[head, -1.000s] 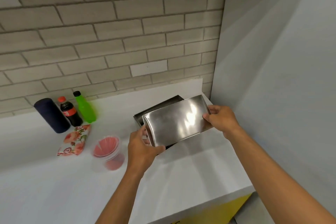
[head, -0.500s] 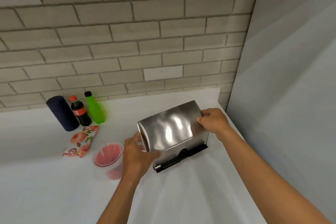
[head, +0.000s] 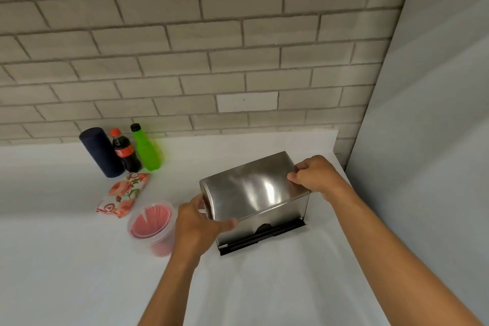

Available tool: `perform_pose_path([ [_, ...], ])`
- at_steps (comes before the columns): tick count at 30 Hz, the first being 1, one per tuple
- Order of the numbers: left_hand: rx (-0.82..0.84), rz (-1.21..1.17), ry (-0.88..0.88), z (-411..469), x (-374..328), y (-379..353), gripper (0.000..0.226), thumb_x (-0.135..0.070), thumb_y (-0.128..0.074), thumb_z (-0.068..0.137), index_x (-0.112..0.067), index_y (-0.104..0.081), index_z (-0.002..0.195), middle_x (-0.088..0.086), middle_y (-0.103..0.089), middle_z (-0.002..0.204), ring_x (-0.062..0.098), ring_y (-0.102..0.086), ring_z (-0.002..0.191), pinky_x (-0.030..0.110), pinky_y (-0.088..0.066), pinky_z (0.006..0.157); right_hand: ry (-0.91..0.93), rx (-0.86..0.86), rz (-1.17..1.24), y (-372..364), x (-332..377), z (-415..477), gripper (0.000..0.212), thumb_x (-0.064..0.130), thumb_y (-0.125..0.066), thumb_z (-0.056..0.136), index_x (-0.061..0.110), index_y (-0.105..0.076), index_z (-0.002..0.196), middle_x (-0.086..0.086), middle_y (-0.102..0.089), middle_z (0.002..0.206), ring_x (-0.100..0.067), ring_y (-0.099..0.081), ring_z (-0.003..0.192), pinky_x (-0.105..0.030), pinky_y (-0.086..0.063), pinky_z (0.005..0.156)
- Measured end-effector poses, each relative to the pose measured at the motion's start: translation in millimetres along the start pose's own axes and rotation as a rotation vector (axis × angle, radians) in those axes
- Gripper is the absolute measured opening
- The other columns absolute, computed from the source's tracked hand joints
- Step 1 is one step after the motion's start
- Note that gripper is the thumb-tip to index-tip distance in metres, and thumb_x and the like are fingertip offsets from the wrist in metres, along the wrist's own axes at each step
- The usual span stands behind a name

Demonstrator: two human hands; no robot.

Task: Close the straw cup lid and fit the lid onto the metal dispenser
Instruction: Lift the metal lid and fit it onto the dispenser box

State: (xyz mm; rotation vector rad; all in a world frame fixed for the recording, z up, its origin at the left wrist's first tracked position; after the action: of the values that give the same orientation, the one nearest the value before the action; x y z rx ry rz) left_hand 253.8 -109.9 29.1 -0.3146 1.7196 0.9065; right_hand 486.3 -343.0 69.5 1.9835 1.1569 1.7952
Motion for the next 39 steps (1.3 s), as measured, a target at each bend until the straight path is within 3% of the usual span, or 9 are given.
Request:
perform_pose_path([
  [4, -0.004, 0.01, 0.019, 1, -3, -1, 0.061, -0.028, -0.102, 0.038, -0.033, -0.067, 0.088, -0.027, -0.072, 0.079, 0.002, -0.071, 0.065, 0.027, -0.052, 0.062, 0.019, 0.051, -0.056, 0, 2, 6, 0.024, 0.025, -0.075, 0.083, 0.003, -0.077, 0.095, -0.012, -0.077, 0.094, -0.03, -0.072, 0.093, -0.045, -0.06, 0.087],
  [7, -0.012, 0.01, 0.013, 0, -8, 1, 0.06, -0.025, -0.103, 0.039, -0.036, -0.065, 0.085, -0.026, -0.073, 0.078, -0.001, -0.071, 0.065, 0.02, -0.049, 0.057, 0.021, 0.079, -0.085, 1, 3, 9, 0.022, 0.025, -0.074, 0.083, 0.004, -0.077, 0.088, -0.009, -0.075, 0.084, -0.031, -0.073, 0.089, -0.043, -0.062, 0.083],
  [10, -0.023, 0.008, 0.021, 2, -11, 1, 0.06, -0.025, -0.104, 0.04, -0.038, -0.065, 0.084, -0.015, -0.076, 0.079, -0.001, -0.071, 0.065, 0.015, -0.048, 0.055, 0.035, 0.092, -0.111, 2, 6, 12, 0.025, 0.026, -0.073, 0.084, 0.002, -0.077, 0.086, -0.014, -0.076, 0.087, -0.033, -0.073, 0.088, -0.045, -0.061, 0.084],
  [14, -0.006, 0.009, 0.036, 3, -10, 1, 0.064, -0.026, -0.104, 0.04, -0.03, -0.072, 0.095, -0.006, -0.076, 0.091, 0.009, -0.074, 0.072, 0.028, -0.057, 0.068, 0.048, 0.105, -0.134, 1, 8, 14, 0.032, 0.028, -0.073, 0.084, -0.002, -0.076, 0.093, -0.017, -0.076, 0.092, -0.033, -0.073, 0.089, -0.046, -0.06, 0.086],
  [18, -0.004, 0.036, 0.049, 5, -11, 1, 0.063, -0.029, -0.104, 0.038, -0.026, -0.073, 0.094, -0.004, -0.076, 0.092, 0.012, -0.074, 0.075, 0.033, -0.06, 0.074, 0.04, 0.12, -0.123, 1, 7, 16, 0.033, 0.028, -0.074, 0.085, -0.004, -0.075, 0.092, -0.017, -0.076, 0.089, -0.035, -0.074, 0.086, -0.044, -0.061, 0.085],
  [24, -0.024, 0.099, 0.058, 5, -16, 0, 0.061, -0.042, -0.103, 0.038, -0.029, -0.071, 0.088, -0.012, -0.074, 0.087, 0.005, -0.072, 0.071, 0.015, -0.045, 0.055, 0.041, 0.131, -0.132, -1, 8, 17, 0.033, 0.029, -0.072, 0.084, -0.004, -0.074, 0.088, -0.015, -0.076, 0.086, -0.034, -0.075, 0.082, -0.041, -0.062, 0.083],
  [30, -0.033, 0.117, 0.055, 5, -19, -1, 0.06, -0.044, -0.102, 0.039, -0.03, -0.07, 0.088, -0.012, -0.072, 0.091, 0.011, -0.071, 0.08, 0.022, -0.047, 0.06, 0.047, 0.114, -0.191, -2, 7, 19, 0.031, 0.031, -0.069, 0.085, 0.01, -0.061, 0.064, 0.001, -0.064, 0.058, -0.023, -0.065, 0.058, -0.03, -0.055, 0.07],
  [39, -0.055, 0.121, 0.038, 3, -20, -1, 0.053, -0.046, -0.102, 0.04, -0.033, -0.068, 0.079, -0.014, -0.072, 0.082, 0.008, -0.071, 0.075, 0.018, -0.047, 0.057, 0.072, 0.106, -0.246, -6, 4, 24, 0.038, 0.034, -0.069, 0.086, 0.013, -0.054, 0.058, 0.002, -0.056, 0.053, -0.018, -0.055, 0.054, -0.026, -0.042, 0.056],
])
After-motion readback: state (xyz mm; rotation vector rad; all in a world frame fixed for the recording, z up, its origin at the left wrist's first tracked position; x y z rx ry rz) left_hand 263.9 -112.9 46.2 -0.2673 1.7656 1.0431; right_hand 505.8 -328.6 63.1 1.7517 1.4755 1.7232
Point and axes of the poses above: each hand's wrist, its own z-axis towards the middle knuckle, its own y-axis out of the back of the hand, x = y × z, the point moved 9 cm from there along z, towards the middle knuckle
